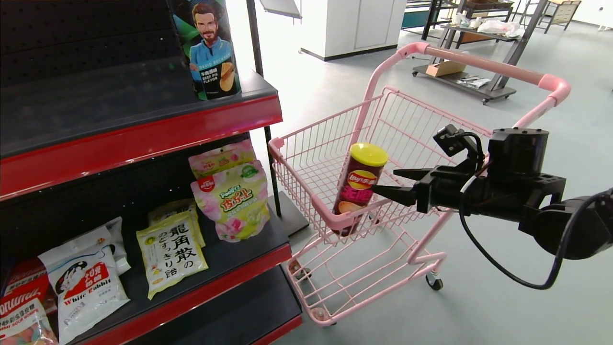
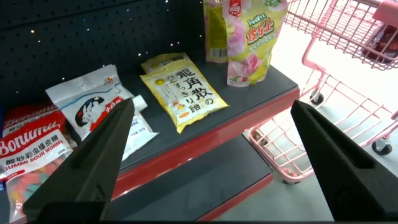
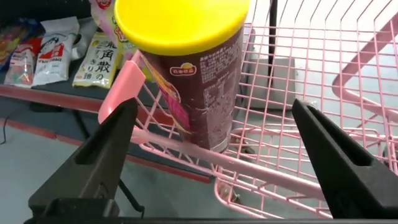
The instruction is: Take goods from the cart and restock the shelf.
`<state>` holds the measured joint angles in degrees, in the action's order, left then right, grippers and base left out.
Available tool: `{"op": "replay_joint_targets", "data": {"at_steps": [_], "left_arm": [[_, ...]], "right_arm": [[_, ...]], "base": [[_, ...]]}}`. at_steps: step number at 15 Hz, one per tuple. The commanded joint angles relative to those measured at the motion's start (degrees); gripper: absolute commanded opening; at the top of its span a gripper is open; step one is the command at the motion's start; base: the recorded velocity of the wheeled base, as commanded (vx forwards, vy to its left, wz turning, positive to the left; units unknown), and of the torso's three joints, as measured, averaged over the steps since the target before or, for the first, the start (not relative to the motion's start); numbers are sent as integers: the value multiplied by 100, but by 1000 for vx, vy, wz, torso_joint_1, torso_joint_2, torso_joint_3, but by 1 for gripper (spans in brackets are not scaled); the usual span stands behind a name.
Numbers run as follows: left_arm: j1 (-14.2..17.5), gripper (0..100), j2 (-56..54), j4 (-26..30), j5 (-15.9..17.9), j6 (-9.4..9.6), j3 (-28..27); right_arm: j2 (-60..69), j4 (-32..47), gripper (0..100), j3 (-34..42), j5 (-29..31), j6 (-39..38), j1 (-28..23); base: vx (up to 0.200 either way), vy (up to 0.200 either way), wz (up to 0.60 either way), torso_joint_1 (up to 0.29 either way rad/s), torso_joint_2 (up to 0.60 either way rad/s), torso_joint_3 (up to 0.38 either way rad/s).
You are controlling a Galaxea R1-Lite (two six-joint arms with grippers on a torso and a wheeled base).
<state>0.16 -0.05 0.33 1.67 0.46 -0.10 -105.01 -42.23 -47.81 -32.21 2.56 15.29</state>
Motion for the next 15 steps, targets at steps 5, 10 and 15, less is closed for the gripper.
{"op": "replay_joint_targets", "data": {"at_steps": [5, 10, 15], "left_arm": [[2, 100, 5, 2, 0, 6, 1], [2, 100, 5, 2, 0, 6, 1], [2, 100, 5, 2, 0, 6, 1]], "right_arm": [[-556, -119, 100, -615, -93, -27, 370], [-1153, -128, 100, -1187, -75, -36, 607], [-1452, -137, 100, -1503, -40, -36, 660]], "base": [[0, 0, 0, 0, 0, 0], [0, 0, 0, 0, 0, 0], [0, 0, 0, 0, 0, 0]]}}
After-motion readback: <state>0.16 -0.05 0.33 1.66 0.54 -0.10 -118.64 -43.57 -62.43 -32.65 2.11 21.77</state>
